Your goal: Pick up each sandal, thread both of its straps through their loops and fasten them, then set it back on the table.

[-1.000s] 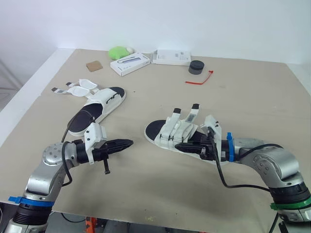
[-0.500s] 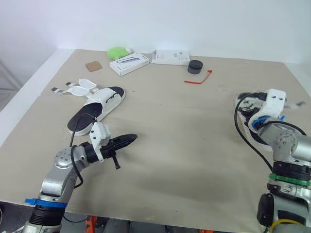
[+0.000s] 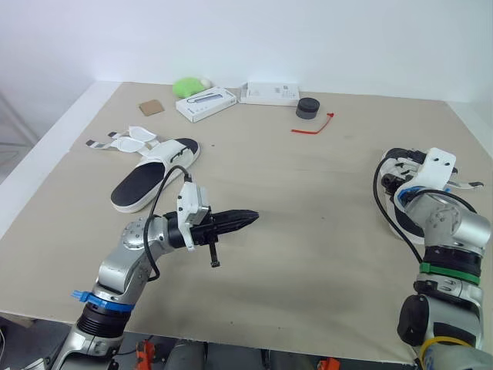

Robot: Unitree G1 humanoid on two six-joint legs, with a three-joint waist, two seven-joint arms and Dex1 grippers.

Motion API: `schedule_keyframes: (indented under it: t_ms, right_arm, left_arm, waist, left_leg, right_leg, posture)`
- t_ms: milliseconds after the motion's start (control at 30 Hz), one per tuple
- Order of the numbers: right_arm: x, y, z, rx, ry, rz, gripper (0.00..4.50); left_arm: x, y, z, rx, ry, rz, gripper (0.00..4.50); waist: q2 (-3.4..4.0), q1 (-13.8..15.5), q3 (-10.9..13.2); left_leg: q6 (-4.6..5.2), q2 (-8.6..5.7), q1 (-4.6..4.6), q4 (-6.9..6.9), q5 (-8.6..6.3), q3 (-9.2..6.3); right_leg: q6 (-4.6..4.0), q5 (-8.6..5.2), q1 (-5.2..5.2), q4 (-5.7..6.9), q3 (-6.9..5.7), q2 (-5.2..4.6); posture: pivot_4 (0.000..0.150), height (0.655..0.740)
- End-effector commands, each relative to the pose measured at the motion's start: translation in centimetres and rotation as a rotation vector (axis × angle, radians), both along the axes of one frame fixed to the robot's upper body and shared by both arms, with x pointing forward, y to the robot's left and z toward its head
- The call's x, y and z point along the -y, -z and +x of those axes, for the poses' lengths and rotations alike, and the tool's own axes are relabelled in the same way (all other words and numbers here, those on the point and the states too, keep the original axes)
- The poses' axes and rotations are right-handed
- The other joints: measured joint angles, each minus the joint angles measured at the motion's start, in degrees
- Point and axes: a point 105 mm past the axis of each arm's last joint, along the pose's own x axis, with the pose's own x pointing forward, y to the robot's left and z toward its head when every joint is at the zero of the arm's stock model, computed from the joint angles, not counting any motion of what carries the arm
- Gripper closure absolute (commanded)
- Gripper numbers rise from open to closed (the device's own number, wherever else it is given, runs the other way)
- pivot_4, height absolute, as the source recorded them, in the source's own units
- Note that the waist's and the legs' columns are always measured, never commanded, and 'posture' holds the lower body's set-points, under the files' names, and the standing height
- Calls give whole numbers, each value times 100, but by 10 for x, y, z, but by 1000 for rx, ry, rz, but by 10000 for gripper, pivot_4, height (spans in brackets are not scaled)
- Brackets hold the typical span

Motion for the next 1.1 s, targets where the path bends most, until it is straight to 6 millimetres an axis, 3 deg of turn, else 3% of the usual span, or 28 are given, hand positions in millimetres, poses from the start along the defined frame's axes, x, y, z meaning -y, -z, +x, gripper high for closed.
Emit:
schedule_keyframes:
  t_ms: [33, 167, 367, 433, 500, 600, 700, 867, 1100]
  right_arm:
    - [18, -21, -15, 73, 3, 34, 11567]
    - [18, -38, -33, 96, -128, 31, 11567]
    - [9, -51, -65, 69, -321, -131, 11567]
    - [-10, -55, -71, 91, -451, -160, 11567]
    - [-50, -61, -77, 147, -655, -202, 11567]
    - [-121, -53, -90, 203, -984, -261, 11567]
    - [-170, -44, -98, 272, -1187, -275, 11567]
    - [-196, -42, -98, 331, -1285, -234, 11567]
    - [-201, -38, -88, 331, -1284, -244, 11567]
  left_arm:
    - [1, -9, 2, 27, 3, -24, 45000]
    - [-6, -18, 9, 34, -43, -49, 45000]
    - [-37, -35, 17, 18, -182, -97, 45000]
    - [-53, -35, 22, 6, -267, -95, 45000]
    - [-71, -34, 30, 3, -385, -90, 45000]
    - [-103, -31, 49, 10, -634, -97, 45000]
    - [-124, -24, 54, -17, -805, -124, 45000]
    - [-139, -7, 61, -30, -996, -62, 45000]
    - [-148, -2, 77, -97, -1077, -61, 45000]
  waist:
    - [0, 17, 0]
    - [1, 9, 0]
    - [2, -25, -1]
    - [3, -45, -1]
    - [4, -59, -2]
    - [3, -65, -1]
    - [-6, -62, -3]
    - [-14, 31, 2]
    - [-17, 39, 2]
  left_leg:
    - [1, -2, -3, 0, 0, 0]
    - [1, -15, -13, -1, 0, 5]
    - [5, -10, -14, -7, -2, 14]
    - [5, -3, -10, -6, -2, 25]
    - [5, 7, 0, -4, -2, 32]
    - [5, 21, 3, -1, -1, 36]
    - [3, 30, 3, 5, 1, 39]
    - [-7, 24, -16, 6, 7, 57]
    - [-8, 30, -19, 7, 7, 58]
  right_leg:
    - [-1, 1, 0, 0, 0, -2]
    - [-15, 8, -4, -1, 1, -19]
    - [-1, -5, -12, -1, 3, -15]
    - [7, -8, -14, -1, 9, -12]
    - [9, -7, -13, 0, 13, -5]
    - [5, 0, -15, 3, 15, 8]
    - [6, 6, -14, 2, 15, 14]
    - [22, 14, -23, -6, 28, 5]
    - [20, 26, -23, -22, 25, 9]
  posture:
    - [1500, 7400]
    - [1500, 7400]
    - [1500, 7400]
    - [1500, 7400]
    - [1500, 7400]
    - [1500, 7400]
    - [1500, 7400]
    - [1500, 7400]
    - [1500, 7400]
